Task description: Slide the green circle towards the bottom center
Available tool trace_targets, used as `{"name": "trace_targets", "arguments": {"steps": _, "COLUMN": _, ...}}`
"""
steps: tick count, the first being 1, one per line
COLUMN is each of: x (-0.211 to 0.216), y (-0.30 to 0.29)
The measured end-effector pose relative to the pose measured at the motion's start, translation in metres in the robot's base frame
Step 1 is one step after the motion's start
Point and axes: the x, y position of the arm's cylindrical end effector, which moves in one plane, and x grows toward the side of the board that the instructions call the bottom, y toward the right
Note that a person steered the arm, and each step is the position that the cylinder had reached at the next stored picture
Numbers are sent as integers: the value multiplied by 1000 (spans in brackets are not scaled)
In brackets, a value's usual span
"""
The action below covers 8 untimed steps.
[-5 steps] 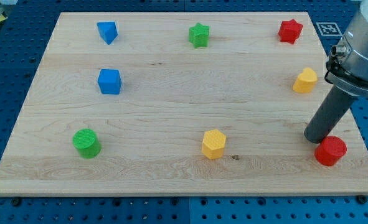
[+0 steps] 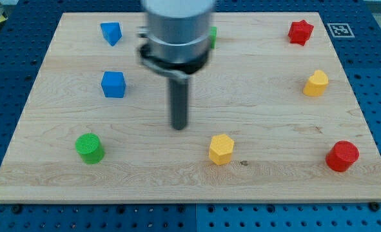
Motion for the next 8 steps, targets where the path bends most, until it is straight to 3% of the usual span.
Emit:
{"name": "trace_targets", "arguments": {"steps": 2, "x": 0, "y": -181}}
{"name": "trace_targets", "arguments": {"steps": 3, "x": 13, "y": -221}}
{"name": "trace_targets", "arguments": {"steps": 4, "x": 44, "y": -211}}
{"name": "trace_targets", "arguments": {"steps": 6, "x": 44, "y": -88}}
{"name": "trace_targets", "arguments": {"steps": 7, "x": 41, "y": -64}}
{"name": "trace_targets", "arguments": {"steps": 8, "x": 38, "y": -103}}
